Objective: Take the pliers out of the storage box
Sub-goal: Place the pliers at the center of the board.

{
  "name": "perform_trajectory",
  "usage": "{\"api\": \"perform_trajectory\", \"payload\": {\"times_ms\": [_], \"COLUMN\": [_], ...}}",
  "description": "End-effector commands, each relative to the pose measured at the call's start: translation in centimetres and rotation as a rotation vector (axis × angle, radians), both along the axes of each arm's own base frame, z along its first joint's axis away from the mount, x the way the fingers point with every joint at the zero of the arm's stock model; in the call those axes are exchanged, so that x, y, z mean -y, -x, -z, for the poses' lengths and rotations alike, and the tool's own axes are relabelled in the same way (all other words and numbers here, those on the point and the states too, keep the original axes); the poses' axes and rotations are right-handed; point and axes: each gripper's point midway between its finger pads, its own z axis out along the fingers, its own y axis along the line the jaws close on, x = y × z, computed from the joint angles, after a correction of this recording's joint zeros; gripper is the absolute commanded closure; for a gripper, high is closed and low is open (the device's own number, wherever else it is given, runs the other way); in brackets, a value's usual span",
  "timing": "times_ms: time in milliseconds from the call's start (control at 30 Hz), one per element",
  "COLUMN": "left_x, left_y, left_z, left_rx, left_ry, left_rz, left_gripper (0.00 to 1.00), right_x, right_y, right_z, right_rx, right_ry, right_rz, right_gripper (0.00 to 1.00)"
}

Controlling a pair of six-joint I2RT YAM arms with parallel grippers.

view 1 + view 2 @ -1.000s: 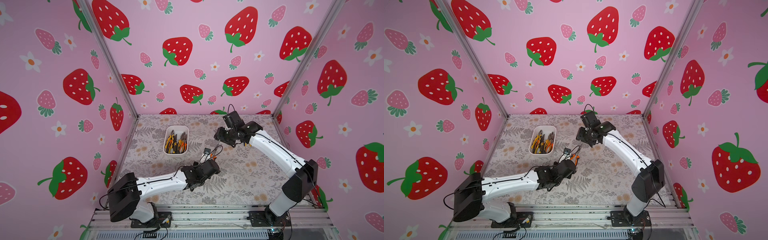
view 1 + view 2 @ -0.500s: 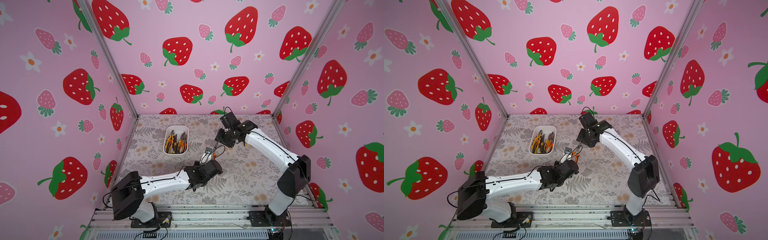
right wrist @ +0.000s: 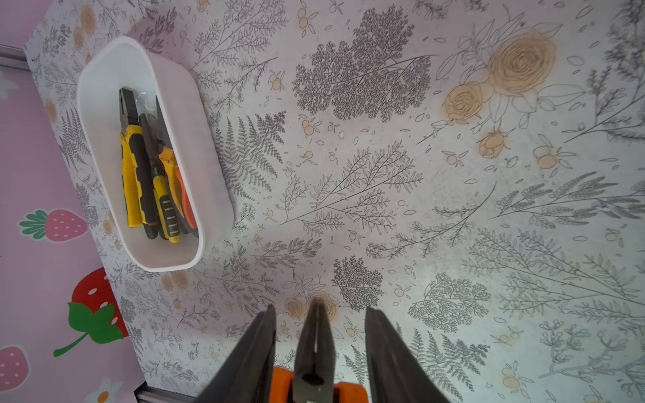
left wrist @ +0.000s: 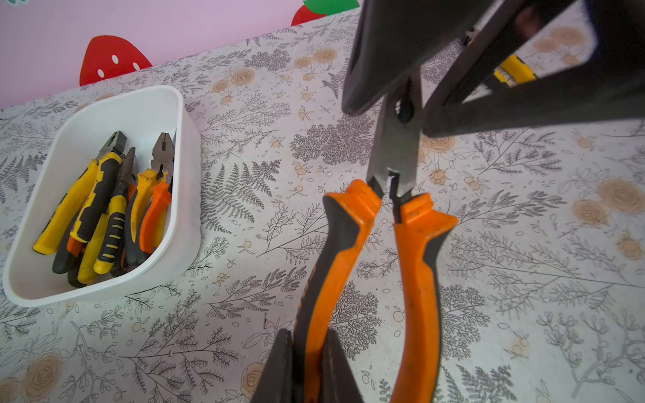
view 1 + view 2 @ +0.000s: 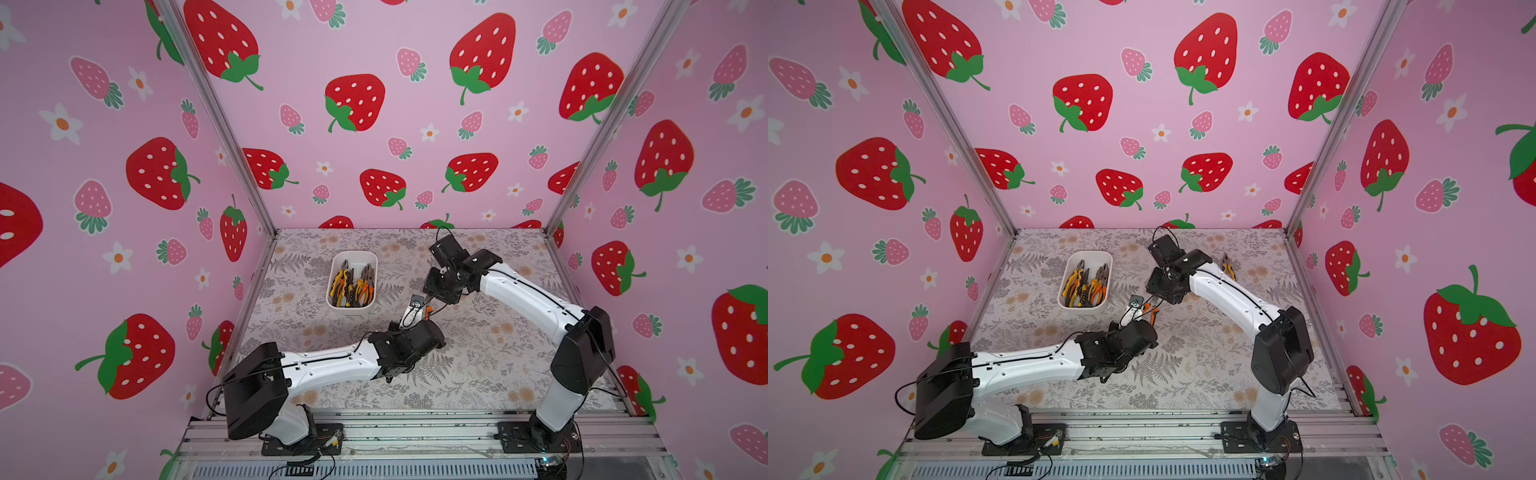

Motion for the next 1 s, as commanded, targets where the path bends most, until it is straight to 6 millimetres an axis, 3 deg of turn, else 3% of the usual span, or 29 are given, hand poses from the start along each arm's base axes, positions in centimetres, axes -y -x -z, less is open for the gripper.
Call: {"api": "perform_trajectory", "payload": {"times_ms": [0,600,733,900,967], "left_x": [0.7,0.9,0.9,1.0,1.0], "left_y": [-0.9,-0.9,-0.9,-0.9,-0.9], "left_z": [-2.8,-2.6,-2.6,-2.7,-2.8], "left_rx": [0.069,0.066,0.065,0.066,0.065], "left_ry": [0.067,0.067,0.063,0.065,0.07], "left_rz": [-0.033,-0.032,-0.03,-0.028,-0.026], "left_gripper": [1.0,1.0,1.0,1.0,1.0], "right_x": [-0.7,-0.3,-0.2,-0.2,-0.1], "right_y": [0.6,2.2,2.1,2.0,1.9], "right_z": [1.0,1.3,1.3,1.2,1.0], "right_rx": [-0.021,-0.01,-0.006,0.001,0.006], "right_ry": [0.004,0.022,0.029,0.033,0.036], "right_rz": [-0.002,0.01,0.012,0.009,0.01], "right_gripper": [0.55,0.69,0.76,1.0,1.0]}}
